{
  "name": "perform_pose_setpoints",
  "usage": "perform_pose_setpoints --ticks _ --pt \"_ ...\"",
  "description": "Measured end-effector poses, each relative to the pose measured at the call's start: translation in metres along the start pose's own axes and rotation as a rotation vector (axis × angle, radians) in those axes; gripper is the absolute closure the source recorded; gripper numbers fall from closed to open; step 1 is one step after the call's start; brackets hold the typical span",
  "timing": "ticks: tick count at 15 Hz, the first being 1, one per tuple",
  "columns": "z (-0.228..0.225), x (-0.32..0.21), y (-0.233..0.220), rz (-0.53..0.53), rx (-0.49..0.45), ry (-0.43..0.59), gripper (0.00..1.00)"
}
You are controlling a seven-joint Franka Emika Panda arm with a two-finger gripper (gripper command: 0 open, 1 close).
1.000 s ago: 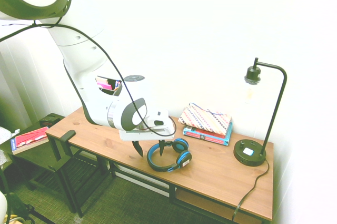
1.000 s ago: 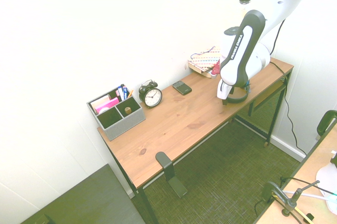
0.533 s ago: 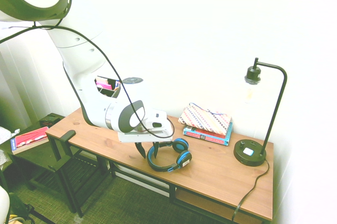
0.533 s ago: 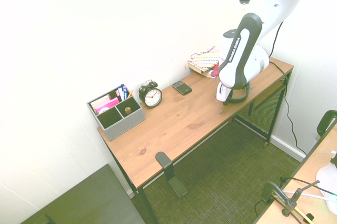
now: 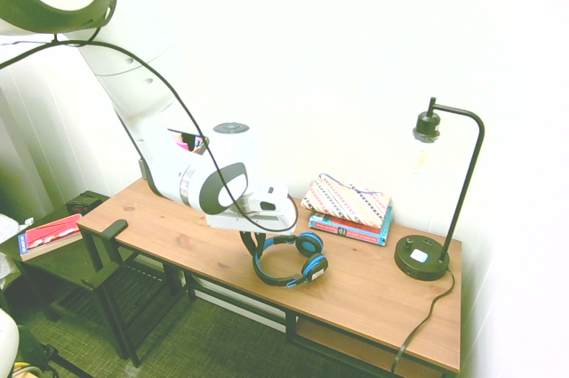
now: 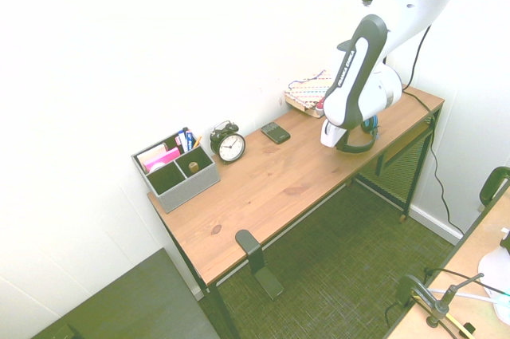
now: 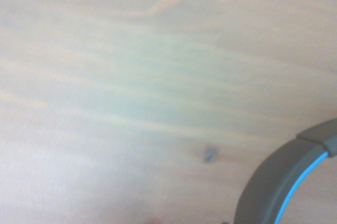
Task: Hang the headphone
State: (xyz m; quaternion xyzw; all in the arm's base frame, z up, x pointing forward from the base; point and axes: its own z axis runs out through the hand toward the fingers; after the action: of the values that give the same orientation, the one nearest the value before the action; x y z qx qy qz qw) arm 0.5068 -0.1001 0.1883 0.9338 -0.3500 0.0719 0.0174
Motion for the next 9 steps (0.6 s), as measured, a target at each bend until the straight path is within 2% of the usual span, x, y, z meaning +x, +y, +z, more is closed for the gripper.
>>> perform_pose_setpoints --ticks 4,7,9 --pt "-0.103 0.049 0.014 0.149 0.03 -0.095 1.0" --pt "-0.179 0.027 -0.009 0.22 0.019 -0.172 1.0" --pt "-0.197 -0.018 -0.053 0.239 -0.004 -0.18 1.0"
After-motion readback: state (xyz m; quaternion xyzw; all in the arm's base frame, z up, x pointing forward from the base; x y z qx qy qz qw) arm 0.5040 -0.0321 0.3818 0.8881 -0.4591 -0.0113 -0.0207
